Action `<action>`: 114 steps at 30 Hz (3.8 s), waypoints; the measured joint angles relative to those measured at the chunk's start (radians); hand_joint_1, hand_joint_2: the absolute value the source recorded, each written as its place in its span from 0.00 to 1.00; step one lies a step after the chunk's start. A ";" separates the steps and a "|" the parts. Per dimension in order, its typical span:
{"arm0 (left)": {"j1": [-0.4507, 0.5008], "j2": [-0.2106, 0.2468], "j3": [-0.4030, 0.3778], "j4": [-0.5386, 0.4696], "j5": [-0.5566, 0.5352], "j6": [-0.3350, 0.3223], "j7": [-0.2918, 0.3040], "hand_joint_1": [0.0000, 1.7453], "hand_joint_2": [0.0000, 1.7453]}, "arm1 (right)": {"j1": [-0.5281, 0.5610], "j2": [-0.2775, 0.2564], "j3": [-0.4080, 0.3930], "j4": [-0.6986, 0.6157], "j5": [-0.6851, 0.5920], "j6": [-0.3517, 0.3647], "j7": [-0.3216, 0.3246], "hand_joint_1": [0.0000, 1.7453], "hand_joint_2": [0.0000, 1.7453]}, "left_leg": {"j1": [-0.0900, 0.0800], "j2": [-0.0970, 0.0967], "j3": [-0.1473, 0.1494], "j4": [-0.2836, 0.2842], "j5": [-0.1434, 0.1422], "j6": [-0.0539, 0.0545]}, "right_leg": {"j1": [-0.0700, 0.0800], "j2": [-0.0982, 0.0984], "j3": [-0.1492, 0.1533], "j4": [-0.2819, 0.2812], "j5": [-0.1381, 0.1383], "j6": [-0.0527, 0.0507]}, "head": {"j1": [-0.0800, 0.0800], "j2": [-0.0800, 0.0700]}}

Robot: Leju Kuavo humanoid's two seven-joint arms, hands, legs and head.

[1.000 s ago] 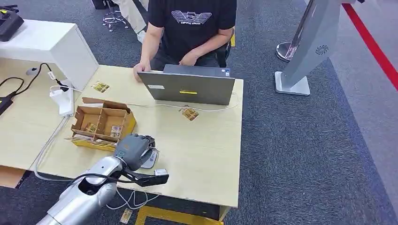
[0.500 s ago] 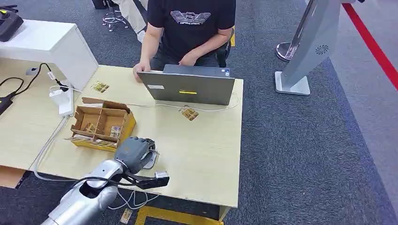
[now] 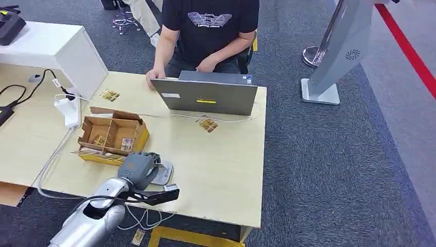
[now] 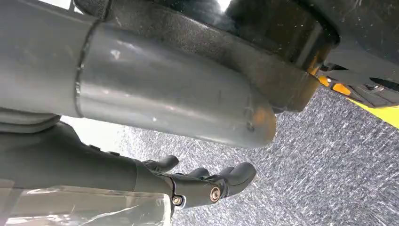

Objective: Pass the card to the sensor for recognition and then transmit it.

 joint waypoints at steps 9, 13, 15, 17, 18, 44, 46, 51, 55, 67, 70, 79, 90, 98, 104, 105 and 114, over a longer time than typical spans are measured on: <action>0.003 -0.010 0.017 0.009 -0.003 0.003 0.002 1.00 1.00 | 0.000 0.000 0.000 0.000 -0.001 0.000 0.000 0.00 0.00 | 0.000 0.000 0.000 0.000 0.000 0.000 | 0.000 0.000 0.000 0.000 0.000 0.000 | 0.000 0.000; 0.003 -0.011 0.018 0.010 -0.003 0.004 0.002 1.00 1.00 | 0.000 0.000 0.000 0.000 -0.001 0.000 0.000 0.00 0.00 | 0.000 0.000 0.000 0.000 0.000 0.000 | 0.000 0.000 0.000 0.000 0.000 0.000 | 0.000 0.000; 0.003 -0.011 0.018 0.010 -0.002 0.004 0.002 1.00 1.00 | 0.000 0.000 0.000 0.000 -0.001 0.000 0.001 0.00 0.00 | 0.000 0.000 0.000 0.000 0.000 0.000 | 0.000 0.000 0.000 0.000 0.000 0.000 | 0.000 0.000; 0.003 -0.011 0.018 0.011 -0.002 0.004 0.002 1.00 1.00 | 0.000 0.000 0.000 0.000 -0.001 0.000 0.001 0.00 0.00 | 0.000 0.000 0.000 0.000 0.000 0.000 | 0.000 0.000 0.000 0.000 0.000 0.000 | 0.000 0.000; 0.003 -0.011 0.018 0.011 -0.003 0.004 0.003 1.00 1.00 | 0.000 0.000 0.000 0.000 -0.001 0.000 0.001 0.00 0.00 | 0.000 0.000 0.000 0.000 0.000 0.000 | 0.000 0.000 0.000 0.000 0.000 0.000 | 0.000 0.000; -0.064 0.021 0.143 0.007 0.023 0.013 0.013 1.00 1.00 | 0.000 0.000 0.000 0.000 0.008 0.000 -0.005 0.00 0.00 | 0.000 -0.001 0.000 0.000 0.001 0.001 | 0.000 -0.001 0.000 0.000 0.000 0.000 | 0.000 0.000; -0.094 0.033 0.162 -0.008 0.029 0.001 0.011 1.00 1.00 | 0.001 0.000 0.000 0.000 0.009 0.000 -0.009 0.00 0.00 | 0.000 -0.001 0.000 0.000 0.001 0.001 | 0.000 -0.001 0.001 0.000 0.000 0.000 | 0.000 0.000; -0.109 0.058 0.192 -0.048 0.035 -0.011 0.008 1.00 1.00 | 0.001 0.000 0.000 0.000 0.009 0.000 -0.016 0.00 0.00 | 0.000 -0.001 0.000 0.000 0.000 0.001 | 0.000 -0.001 0.000 0.000 0.000 0.000 | 0.000 0.000; -0.104 0.075 0.201 -0.059 0.033 0.001 0.007 1.00 1.00 | 0.001 0.000 0.000 0.000 0.014 0.000 -0.021 0.00 0.00 | 0.000 -0.001 0.000 0.000 0.000 0.000 | 0.000 -0.001 0.000 0.000 0.000 0.000 | 0.000 0.000; -0.120 0.140 0.246 -0.068 -0.105 0.093 0.047 1.00 1.00 | -0.002 0.010 0.000 -0.001 0.021 0.000 -0.006 0.00 0.00 | 0.000 -0.001 0.000 0.000 0.001 0.000 | 0.000 -0.001 0.000 0.000 0.000 0.000 | 0.000 0.000; -0.165 0.150 0.253 -0.056 -0.161 0.108 0.103 1.00 1.00 | -0.025 0.053 0.000 -0.002 0.029 -0.034 0.071 0.00 0.00 | 0.002 -0.001 0.000 0.000 0.001 0.000 | 0.001 -0.001 -0.002 0.000 0.000 0.000 | 0.000 0.000; -0.359 0.179 0.269 0.073 -0.220 0.144 0.116 1.00 1.00 | -0.065 0.093 0.000 -0.010 0.028 -0.010 0.086 0.00 0.00 | 0.001 -0.001 -0.001 0.000 0.003 0.000 | 0.002 -0.001 0.000 0.001 0.001 -0.001 | -0.001 0.000; -0.360 0.173 0.268 0.125 -0.236 0.159 0.127 1.00 1.00 | -0.069 0.100 0.000 -0.010 0.027 -0.010 0.085 0.00 0.00 | 0.001 -0.001 -0.001 0.000 0.003 0.000 | 0.000 -0.001 -0.001 0.001 0.001 -0.001 | -0.001 0.000; -0.367 0.159 0.268 0.149 -0.243 0.159 0.127 1.00 1.00 | -0.071 0.100 0.000 -0.010 0.021 -0.010 0.087 0.00 0.00 | 0.000 -0.001 -0.001 0.000 0.003 0.000 | 0.000 -0.001 -0.001 0.001 0.001 -0.001 | -0.001 0.000; -0.375 0.142 0.268 0.156 -0.250 0.159 0.129 1.00 1.00 | -0.073 0.100 0.000 -0.010 0.017 -0.010 0.087 0.00 0.00 | 0.000 -0.001 -0.001 0.000 0.003 0.000 | 0.000 -0.001 -0.001 0.001 0.001 -0.001 | -0.001 0.000; -0.375 0.140 0.268 0.157 -0.251 0.159 0.130 1.00 1.00 | -0.073 0.100 0.000 -0.010 0.017 -0.010 0.087 0.00 0.00 | 0.000 -0.001 -0.001 0.000 0.003 0.000 | 0.000 -0.001 -0.001 0.001 0.001 -0.001 | -0.001 0.000; -0.378 0.132 0.268 0.161 -0.261 0.160 0.132 0.00 1.00 | -0.072 0.102 0.000 -0.010 0.015 -0.010 0.087 0.00 0.00 | 0.000 -0.001 -0.001 0.000 0.003 0.000 | 0.000 -0.001 -0.001 0.001 0.001 -0.001 | -0.001 0.000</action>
